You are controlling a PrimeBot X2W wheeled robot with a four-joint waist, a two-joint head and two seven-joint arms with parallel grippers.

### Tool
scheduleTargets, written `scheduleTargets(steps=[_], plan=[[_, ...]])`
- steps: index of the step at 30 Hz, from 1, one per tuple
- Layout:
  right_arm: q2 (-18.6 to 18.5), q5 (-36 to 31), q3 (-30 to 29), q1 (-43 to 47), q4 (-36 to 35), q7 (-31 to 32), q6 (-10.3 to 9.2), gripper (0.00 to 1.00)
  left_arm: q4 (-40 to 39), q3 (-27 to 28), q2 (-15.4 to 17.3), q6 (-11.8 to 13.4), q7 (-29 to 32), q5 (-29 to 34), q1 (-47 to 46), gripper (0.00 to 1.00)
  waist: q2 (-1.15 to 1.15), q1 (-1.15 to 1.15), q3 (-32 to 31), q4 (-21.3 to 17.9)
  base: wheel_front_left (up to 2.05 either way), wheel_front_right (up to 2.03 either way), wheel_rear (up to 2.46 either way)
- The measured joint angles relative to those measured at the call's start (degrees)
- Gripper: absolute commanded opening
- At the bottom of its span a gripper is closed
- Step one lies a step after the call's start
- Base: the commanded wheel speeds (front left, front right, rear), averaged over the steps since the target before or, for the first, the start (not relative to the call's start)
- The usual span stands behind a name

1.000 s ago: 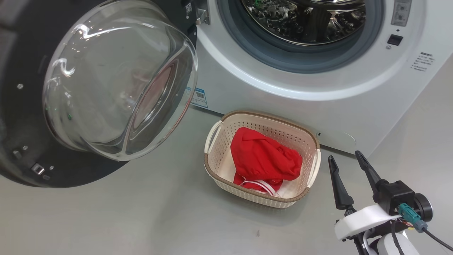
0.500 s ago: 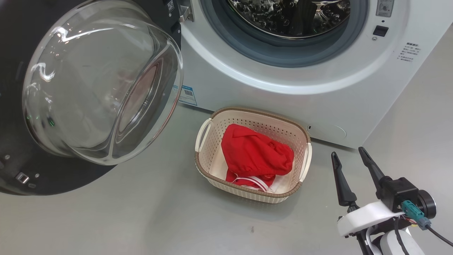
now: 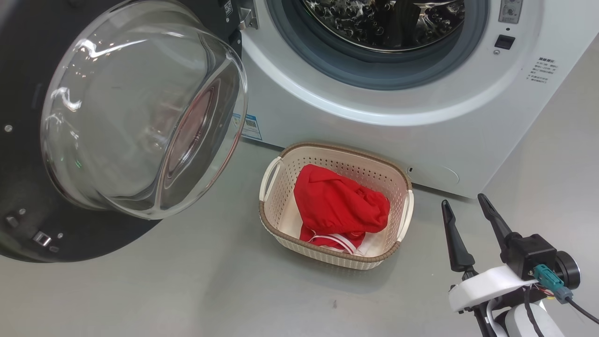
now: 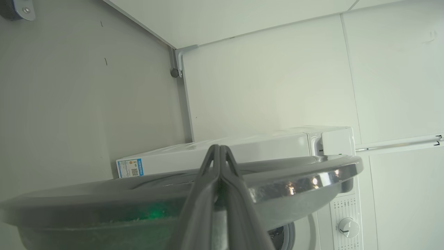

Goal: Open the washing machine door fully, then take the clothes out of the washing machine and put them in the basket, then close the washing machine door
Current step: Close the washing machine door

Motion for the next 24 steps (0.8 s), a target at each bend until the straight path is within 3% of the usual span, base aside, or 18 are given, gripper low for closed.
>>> scheduleTargets(steps=[10, 24], plan=[[-0.05, 0.01, -0.01, 0.02, 0.03, 0.0, 0.0, 1.0, -0.24, -0.25, -0.05, -3.28, 6.55, -4.68, 0.02, 0.0, 0.0, 0.0, -0.28, 0.45, 0.0, 0.0, 0.0], [-0.03, 0.12, -0.07, 0.02, 0.03, -0.01, -0.03, 1.0, -1.48, -1.15, -0.38, -4.31, 15.25, -9.37, 1.04, 0.0, 0.0, 0.0, -0.31, 0.7, 0.0, 0.0, 0.0]])
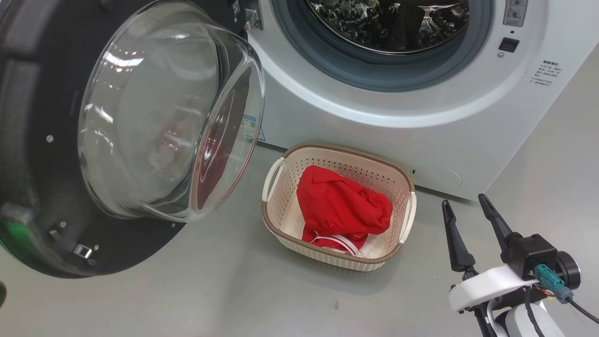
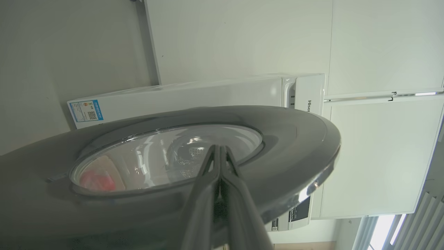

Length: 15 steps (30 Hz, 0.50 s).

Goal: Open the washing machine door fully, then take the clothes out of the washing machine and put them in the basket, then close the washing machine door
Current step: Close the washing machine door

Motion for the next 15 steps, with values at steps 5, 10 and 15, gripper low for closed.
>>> scheduleTargets(steps=[5, 10, 15], plan=[[0.0, 0.01, -0.05, 0.0, -0.01, -0.01, -0.01, 1.0, -1.32, -0.63, -0.22, -0.23, 2.96, -0.99, 0.9, 0.0, 0.0, 0.0, -0.05, -0.14, 0.0, 0.0, 0.0], [0.0, 0.07, -0.15, 0.0, -0.01, -0.09, -0.03, 1.0, -3.6, -1.69, -0.23, -0.9, 6.56, -1.9, 2.21, 0.0, 0.0, 0.0, -0.04, -0.43, 0.0, 0.0, 0.0], [0.03, 0.08, -0.23, -0.01, -0.02, -0.1, -0.11, 1.0, -6.02, -2.98, -0.53, -1.24, 9.15, -2.8, 3.18, 0.0, 0.0, 0.0, -0.01, -0.72, 0.0, 0.0, 0.0]])
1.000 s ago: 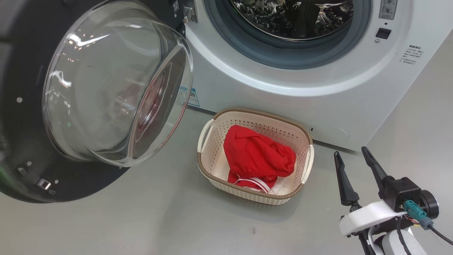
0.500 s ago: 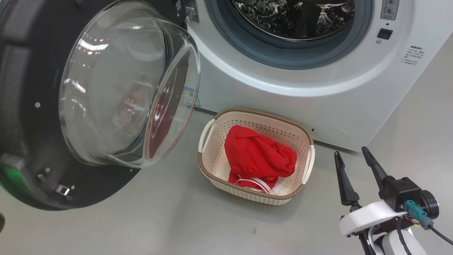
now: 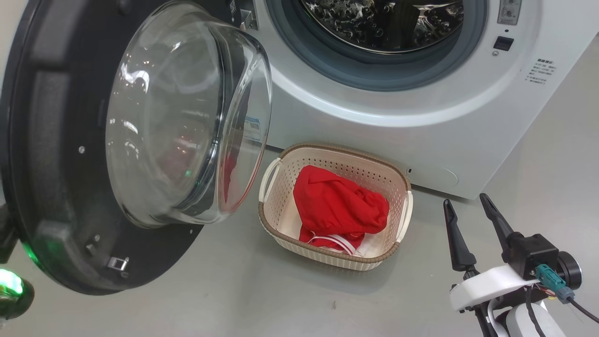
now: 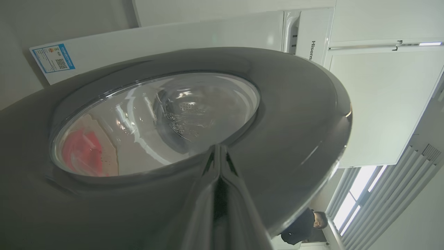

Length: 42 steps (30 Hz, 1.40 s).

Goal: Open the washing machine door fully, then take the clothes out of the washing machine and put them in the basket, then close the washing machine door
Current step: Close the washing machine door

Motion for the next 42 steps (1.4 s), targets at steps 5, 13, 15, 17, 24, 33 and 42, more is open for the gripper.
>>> scheduleTargets(steps=[5, 13, 15, 17, 24, 33, 42], plan=[[0.11, 0.0, 0.21, -0.04, 0.0, 0.0, 0.01, 1.0, -2.92, -0.88, -0.18, -0.25, 2.26, -0.01, 1.02, 0.0, 0.0, 0.0, 0.09, -0.53, 0.0, 0.0, 0.0], [0.37, 0.09, 0.32, -0.37, 0.04, -0.07, 0.0, 1.0, -6.91, -1.4, -0.78, -0.49, 4.64, -0.02, 2.52, 0.0, 0.0, 0.0, 0.23, -2.26, 0.0, 0.0, 0.0], [0.49, 0.18, 0.32, -0.51, 0.05, -0.07, -0.01, 1.0, -8.12, -1.62, -1.14, -0.51, 5.21, -0.03, 3.07, 0.0, 0.0, 0.0, 0.29, -2.85, 0.0, 0.0, 0.0], [0.64, 0.24, 0.34, -0.62, 0.07, -0.08, -0.01, 1.0, -9.16, -1.89, -1.69, -0.51, 5.71, -0.18, 3.43, 0.0, 0.0, 0.0, 0.37, -3.47, 0.0, 0.0, 0.0], [1.07, 0.35, 0.46, -1.27, 0.19, -0.32, -0.42, 1.0, -12.52, -3.05, -2.77, -0.92, 6.87, -0.16, 4.5, 0.0, 0.0, 0.0, 0.74, -5.99, 0.0, 0.0, 0.0], [1.56, 0.77, 0.99, -2.26, 0.55, -0.73, -0.42, 1.0, -16.07, -4.0, -4.05, -0.92, 6.89, 0.0, 5.51, 0.0, 0.0, 0.0, 1.36, -9.85, 0.0, 0.0, 0.0], [2.13, 0.9, 1.43, -2.48, 1.11, -0.76, -0.42, 1.0, -17.91, -5.27, -5.41, -0.92, 6.78, 0.65, 5.54, 0.0, 0.0, 0.0, 2.03, -14.3, 0.0, 0.0, 0.0]])
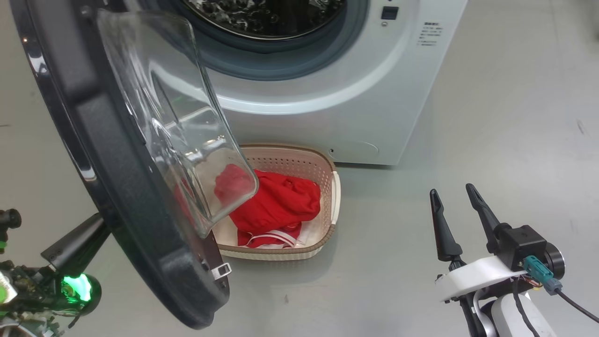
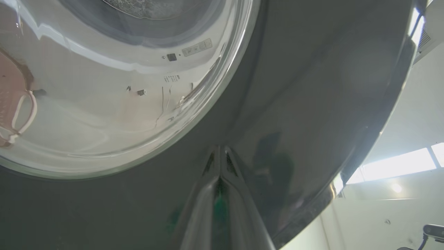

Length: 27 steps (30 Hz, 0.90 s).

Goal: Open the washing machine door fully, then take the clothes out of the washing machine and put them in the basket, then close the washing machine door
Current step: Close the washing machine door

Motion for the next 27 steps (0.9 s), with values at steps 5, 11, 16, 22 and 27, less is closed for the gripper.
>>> scheduleTargets(steps=[5, 11, 16, 22, 27], plan=[[0.11, 0.11, 0.18, -0.51, 0.19, -0.26, 0.0, 1.0, -0.16, -0.8, -0.59, 0.0, -0.52, 0.37, -0.09, 0.0, 0.0, 0.0, 0.52, -2.37, 0.0, 0.0, 0.0], [0.4, 0.4, 0.37, -1.19, 0.37, -0.48, 0.0, 1.0, -0.25, -1.51, -1.03, 0.0, -1.56, 2.41, -1.23, 0.0, 0.0, 0.0, 1.43, -4.9, 0.0, 0.0, 0.0], [0.58, 0.45, 0.65, -1.76, 0.4, -0.49, 0.01, 1.0, -0.26, -1.57, -1.18, 0.12, -2.47, 2.89, -2.24, 0.0, 0.0, 0.0, 2.45, -7.03, 0.0, 0.0, 0.0], [0.88, 1.03, 0.79, -2.96, 0.42, -0.51, 0.01, 1.0, -0.41, -1.44, -1.3, 0.85, -3.98, 3.32, -4.65, 0.0, 0.0, 0.0, 4.1, -9.72, 0.0, 0.0, 0.0], [0.96, 1.94, 0.79, -4.0, 0.75, -0.52, 0.01, 1.0, -0.12, -1.63, -1.79, 1.04, -4.71, 3.65, -7.26, 0.0, 0.0, 0.0, 5.66, -12.07, 0.0, 0.0, 0.0]])
